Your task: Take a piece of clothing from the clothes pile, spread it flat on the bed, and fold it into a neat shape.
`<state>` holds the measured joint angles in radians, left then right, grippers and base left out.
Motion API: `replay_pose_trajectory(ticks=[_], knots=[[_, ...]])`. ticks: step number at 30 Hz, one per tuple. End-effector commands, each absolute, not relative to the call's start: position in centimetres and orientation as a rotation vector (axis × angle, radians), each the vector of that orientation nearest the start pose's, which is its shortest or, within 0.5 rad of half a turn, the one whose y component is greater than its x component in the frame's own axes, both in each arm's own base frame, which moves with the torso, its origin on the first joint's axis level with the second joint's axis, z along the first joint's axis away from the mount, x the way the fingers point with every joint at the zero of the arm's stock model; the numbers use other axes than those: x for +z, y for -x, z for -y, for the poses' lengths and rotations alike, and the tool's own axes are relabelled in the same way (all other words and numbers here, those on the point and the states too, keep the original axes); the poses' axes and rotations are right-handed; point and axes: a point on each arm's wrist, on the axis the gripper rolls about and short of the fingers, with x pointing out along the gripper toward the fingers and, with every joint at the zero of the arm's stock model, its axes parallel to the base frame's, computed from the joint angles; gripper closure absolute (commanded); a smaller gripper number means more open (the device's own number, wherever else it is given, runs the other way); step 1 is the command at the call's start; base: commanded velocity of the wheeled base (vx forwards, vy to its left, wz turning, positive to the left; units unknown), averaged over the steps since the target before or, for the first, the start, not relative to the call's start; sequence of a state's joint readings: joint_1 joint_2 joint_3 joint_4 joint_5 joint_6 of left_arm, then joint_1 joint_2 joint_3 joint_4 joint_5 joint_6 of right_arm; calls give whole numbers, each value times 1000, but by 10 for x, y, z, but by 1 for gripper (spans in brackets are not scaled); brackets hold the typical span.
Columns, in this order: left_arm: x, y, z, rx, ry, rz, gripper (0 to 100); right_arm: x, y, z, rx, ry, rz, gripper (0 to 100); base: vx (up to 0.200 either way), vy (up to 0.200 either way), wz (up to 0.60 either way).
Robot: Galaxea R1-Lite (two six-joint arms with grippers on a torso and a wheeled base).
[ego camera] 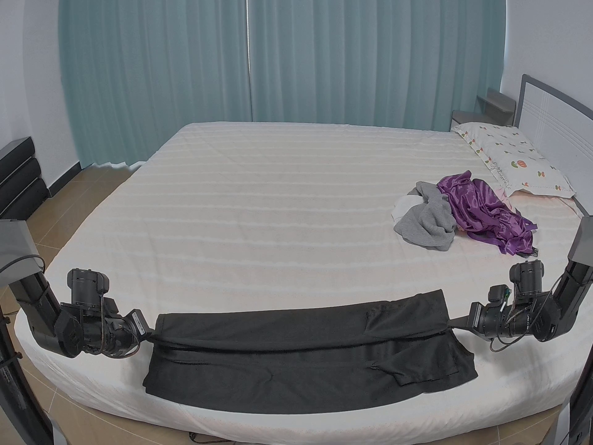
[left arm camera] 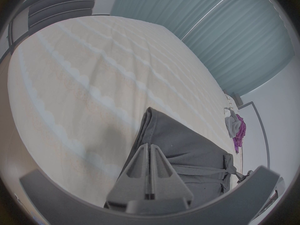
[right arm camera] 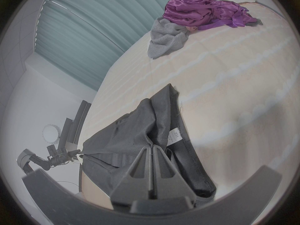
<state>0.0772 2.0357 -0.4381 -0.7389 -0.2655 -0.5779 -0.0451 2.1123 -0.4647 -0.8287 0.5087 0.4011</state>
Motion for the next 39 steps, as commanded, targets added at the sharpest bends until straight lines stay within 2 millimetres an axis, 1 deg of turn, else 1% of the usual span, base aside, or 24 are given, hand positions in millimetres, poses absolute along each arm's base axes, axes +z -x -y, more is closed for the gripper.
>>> replay_pose_trajectory(ticks=[1,2,3,5,6,7,9,11,13,14,15,17,19,21,23,24,30,31,38,39], knots=[[7,-267,-14,80,689,-915,0,-6,-282,1,273,-591,-915,100,0,0,0],[7,-266,-13,80,688,-915,0,-7,-283,1,275,-587,-916,100,0,0,0],[7,-267,-13,77,687,-911,0,-7,-283,1,278,-585,-915,0,0,0,0],[8,-267,-13,76,688,-904,0,-5,-285,1,279,-585,-906,0,0,0,0],[10,-267,-13,72,688,-892,0,0,-286,2,278,-594,-887,0,0,0,0],[11,-267,-13,71,688,-889,0,1,-287,3,277,-594,-883,0,0,0,0],[20,-270,-14,65,694,-847,0,11,-291,7,273,-602,-829,0,0,0,0],[24,-274,-16,62,702,-820,0,15,-296,10,271,-622,-799,0,0,0,0],[31,-287,-16,57,719,-772,0,19,-308,11,262,-666,-757,0,0,0,0],[31,-287,-16,57,719,-772,0,19,-308,11,262,-666,-757,0,0,0,0],[34,-297,-16,55,742,-748,0,17,-315,10,260,-693,-749,0,0,0,0],[26,-310,-14,59,763,-757,0,10,-324,8,251,-708,-758,0,0,0,0],[13,-319,-8,57,758,-785,0,1,-330,6,249,-711,-774,0,0,0,0],[3,-324,-5,61,749,-807,0,-4,-335,7,244,-714,-782,0,0,0,0],[3,-324,-5,61,749,-807,0,-4,-335,7,244,-714,-782,0,0,0,0],[-7,-329,-3,65,746,-824,0,-12,-340,9,233,-719,-794,0,0,0,0],[-10,-340,-3,60,746,-813,0,-20,-346,11,225,-722,-798,0,0,0,0],[-10,-340,-3,60,746,-813,100,-20,-346,11,225,-722,-798,0,0,0,0],[-10,-339,-7,87,745,-791,100,-26,-356,12,179,-705,-777,0,0,0,0],[-9,-340,-7,101,740,-778,100,-29,-357,12,176,-709,-783,0,0,0,0]])
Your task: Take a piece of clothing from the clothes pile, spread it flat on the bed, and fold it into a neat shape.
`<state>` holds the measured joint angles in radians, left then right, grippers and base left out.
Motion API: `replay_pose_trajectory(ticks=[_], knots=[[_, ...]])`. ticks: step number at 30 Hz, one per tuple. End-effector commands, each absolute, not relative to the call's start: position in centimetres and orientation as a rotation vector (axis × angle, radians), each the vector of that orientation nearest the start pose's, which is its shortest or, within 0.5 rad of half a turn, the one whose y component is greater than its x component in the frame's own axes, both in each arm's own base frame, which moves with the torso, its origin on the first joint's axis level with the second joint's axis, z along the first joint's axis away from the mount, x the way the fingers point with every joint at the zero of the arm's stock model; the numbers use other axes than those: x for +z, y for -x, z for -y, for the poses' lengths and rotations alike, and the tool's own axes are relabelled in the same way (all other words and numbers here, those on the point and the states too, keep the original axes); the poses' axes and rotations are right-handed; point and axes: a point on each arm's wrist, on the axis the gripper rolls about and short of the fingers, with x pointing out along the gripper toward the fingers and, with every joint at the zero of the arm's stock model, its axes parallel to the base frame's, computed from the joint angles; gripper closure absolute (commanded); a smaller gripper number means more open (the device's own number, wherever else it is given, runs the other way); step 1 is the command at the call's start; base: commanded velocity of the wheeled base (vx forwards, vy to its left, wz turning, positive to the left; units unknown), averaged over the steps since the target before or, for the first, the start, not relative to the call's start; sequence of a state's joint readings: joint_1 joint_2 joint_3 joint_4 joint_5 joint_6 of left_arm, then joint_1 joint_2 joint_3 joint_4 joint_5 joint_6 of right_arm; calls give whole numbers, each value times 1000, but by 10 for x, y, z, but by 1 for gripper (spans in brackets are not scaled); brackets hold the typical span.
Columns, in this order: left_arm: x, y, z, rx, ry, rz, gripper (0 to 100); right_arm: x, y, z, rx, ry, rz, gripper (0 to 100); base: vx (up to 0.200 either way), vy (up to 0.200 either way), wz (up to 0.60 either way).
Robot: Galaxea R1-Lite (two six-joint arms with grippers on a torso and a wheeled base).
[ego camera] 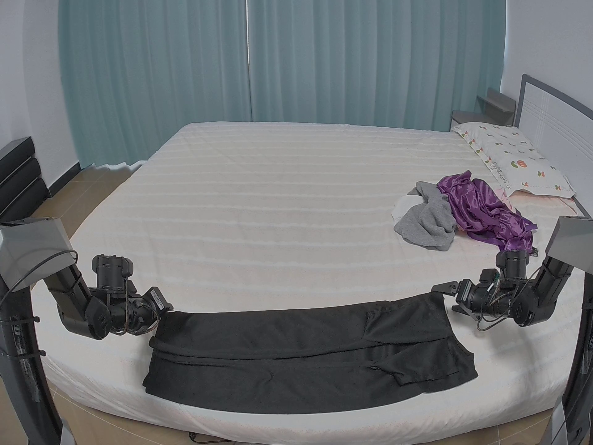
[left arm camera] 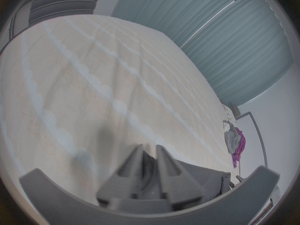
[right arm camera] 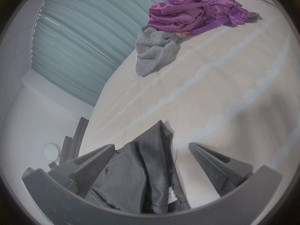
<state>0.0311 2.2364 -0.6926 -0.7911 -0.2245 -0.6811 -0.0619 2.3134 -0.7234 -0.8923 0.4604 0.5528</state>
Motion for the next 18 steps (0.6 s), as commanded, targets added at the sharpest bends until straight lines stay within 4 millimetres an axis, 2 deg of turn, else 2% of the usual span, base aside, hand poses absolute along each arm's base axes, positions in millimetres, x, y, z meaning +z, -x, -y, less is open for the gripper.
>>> replay_pose_trajectory(ticks=[1,11,12,18], knots=[[-9,-340,-7,101,740,-778,100,-29,-357,12,176,-709,-783,0,0,0,0],[-8,-342,-12,149,783,-713,100,-40,-383,4,136,-793,-756,0,0,0,0],[-8,-342,-12,149,783,-714,100,-41,-383,3,134,-792,-758,100,0,0,0],[-8,-342,-12,151,784,-715,100,-41,-385,1,126,-785,-751,100,0,0,0]])
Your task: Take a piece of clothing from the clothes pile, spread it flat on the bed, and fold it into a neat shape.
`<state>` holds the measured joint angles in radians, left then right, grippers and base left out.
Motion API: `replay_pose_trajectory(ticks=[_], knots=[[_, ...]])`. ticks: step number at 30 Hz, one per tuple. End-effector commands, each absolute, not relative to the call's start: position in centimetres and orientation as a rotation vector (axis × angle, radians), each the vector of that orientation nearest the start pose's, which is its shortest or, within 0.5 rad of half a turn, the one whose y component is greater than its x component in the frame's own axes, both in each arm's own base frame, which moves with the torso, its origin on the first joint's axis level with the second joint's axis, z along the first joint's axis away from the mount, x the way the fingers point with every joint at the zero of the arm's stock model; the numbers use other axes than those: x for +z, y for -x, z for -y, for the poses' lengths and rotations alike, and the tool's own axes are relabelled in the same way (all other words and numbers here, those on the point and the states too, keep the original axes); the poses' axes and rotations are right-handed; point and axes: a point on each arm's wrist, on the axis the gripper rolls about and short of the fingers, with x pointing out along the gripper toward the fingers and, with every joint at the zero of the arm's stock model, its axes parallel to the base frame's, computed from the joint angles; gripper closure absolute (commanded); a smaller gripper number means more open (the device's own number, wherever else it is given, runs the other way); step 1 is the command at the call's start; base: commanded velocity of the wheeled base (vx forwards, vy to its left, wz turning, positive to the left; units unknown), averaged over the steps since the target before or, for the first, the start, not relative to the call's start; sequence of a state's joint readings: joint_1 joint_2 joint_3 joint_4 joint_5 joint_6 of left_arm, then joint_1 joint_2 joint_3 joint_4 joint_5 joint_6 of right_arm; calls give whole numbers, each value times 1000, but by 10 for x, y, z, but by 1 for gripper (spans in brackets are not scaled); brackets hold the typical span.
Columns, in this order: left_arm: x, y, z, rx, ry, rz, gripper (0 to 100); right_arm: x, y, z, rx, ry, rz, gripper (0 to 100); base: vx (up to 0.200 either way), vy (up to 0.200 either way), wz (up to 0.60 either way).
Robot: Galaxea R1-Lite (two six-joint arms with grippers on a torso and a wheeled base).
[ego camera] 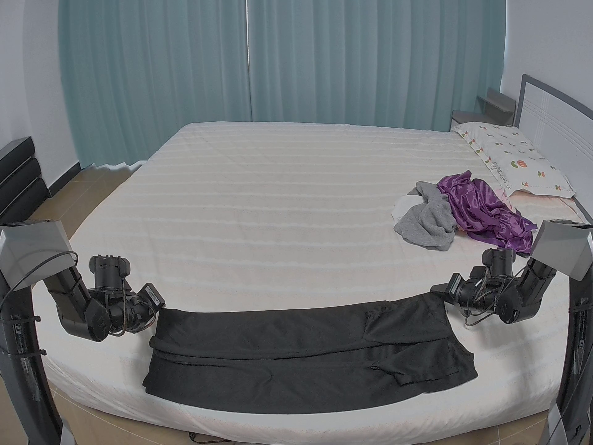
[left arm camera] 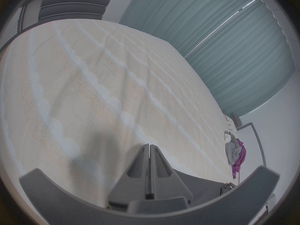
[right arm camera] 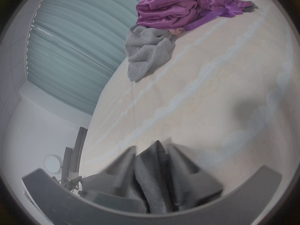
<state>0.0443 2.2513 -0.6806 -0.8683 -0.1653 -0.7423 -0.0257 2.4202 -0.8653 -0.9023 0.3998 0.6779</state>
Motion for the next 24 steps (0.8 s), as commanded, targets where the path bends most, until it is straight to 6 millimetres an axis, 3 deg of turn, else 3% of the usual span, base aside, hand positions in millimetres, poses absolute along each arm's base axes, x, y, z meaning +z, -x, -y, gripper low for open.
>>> replay_pose_trajectory(ticks=[1,8,18,19,20,21,24], knots=[[-9,-341,-11,151,784,-717,100,-39,-385,2,122,-785,-740,100,0,0,0],[-9,-341,-11,154,790,-718,100,-30,-387,10,110,-812,-681,100,0,0,0],[-8,-342,-12,161,814,-708,100,-34,-386,14,89,-814,-685,100,0,0,0],[-8,-342,-12,163,820,-708,0,-35,-386,14,88,-813,-687,100,0,0,0],[-8,-342,-12,165,826,-708,0,-36,-385,14,87,-813,-689,100,0,0,0],[-8,-342,-12,167,831,-706,0,-35,-385,14,87,-813,-689,0,0,0,0],[-7,-342,-12,168,841,-703,0,-24,-383,13,107,-807,-645,0,0,0,0]])
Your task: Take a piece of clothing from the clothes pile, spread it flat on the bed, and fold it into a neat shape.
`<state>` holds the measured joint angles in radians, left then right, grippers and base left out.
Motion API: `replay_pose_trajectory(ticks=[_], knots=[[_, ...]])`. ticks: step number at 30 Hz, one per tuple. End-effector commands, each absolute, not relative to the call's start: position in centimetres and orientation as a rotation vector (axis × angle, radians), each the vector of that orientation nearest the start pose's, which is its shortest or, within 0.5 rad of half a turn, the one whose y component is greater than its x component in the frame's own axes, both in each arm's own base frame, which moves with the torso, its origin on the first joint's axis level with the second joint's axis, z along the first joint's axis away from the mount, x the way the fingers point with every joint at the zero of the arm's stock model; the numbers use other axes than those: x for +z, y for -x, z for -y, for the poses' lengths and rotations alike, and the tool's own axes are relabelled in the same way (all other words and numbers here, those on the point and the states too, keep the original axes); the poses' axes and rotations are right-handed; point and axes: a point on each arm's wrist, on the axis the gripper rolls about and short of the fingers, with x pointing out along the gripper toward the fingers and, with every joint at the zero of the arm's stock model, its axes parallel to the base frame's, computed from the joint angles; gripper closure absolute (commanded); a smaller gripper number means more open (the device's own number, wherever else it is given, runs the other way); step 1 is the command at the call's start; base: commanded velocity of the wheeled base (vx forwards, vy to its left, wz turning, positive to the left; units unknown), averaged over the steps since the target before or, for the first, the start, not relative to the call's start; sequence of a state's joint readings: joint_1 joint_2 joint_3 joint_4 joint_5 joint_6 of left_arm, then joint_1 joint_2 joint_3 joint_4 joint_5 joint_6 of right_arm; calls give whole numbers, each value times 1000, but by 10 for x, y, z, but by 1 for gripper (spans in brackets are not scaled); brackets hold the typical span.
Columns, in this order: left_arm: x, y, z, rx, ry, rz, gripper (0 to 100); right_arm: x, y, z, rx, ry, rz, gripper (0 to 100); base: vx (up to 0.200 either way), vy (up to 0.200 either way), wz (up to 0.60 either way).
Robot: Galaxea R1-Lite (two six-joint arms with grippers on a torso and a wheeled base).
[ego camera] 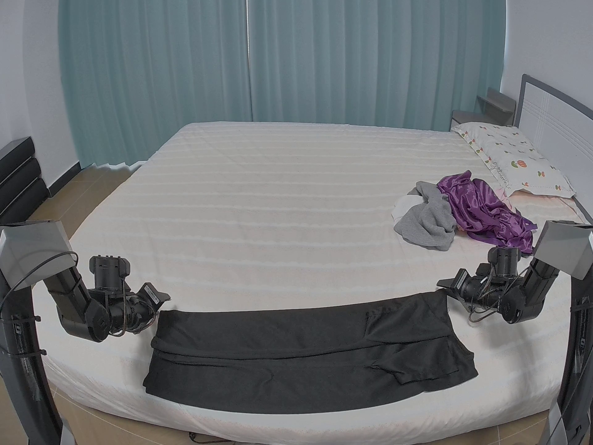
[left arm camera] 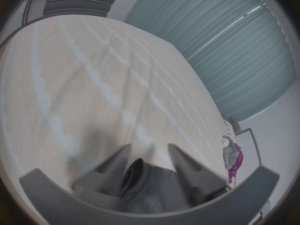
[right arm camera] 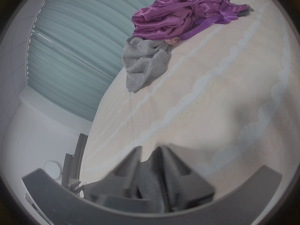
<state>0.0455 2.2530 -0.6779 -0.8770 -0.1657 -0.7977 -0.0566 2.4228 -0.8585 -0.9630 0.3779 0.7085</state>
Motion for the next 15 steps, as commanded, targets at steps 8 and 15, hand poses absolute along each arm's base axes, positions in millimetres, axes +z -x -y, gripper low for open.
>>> replay_pose_trajectory(ticks=[8,15], knots=[[-2,-342,-20,187,900,-684,0,17,-361,-8,302,-792,-554,0,0,0,0],[4,-338,-22,199,932,-671,0,5,-358,-32,370,-781,-630,0,0,0,0]])
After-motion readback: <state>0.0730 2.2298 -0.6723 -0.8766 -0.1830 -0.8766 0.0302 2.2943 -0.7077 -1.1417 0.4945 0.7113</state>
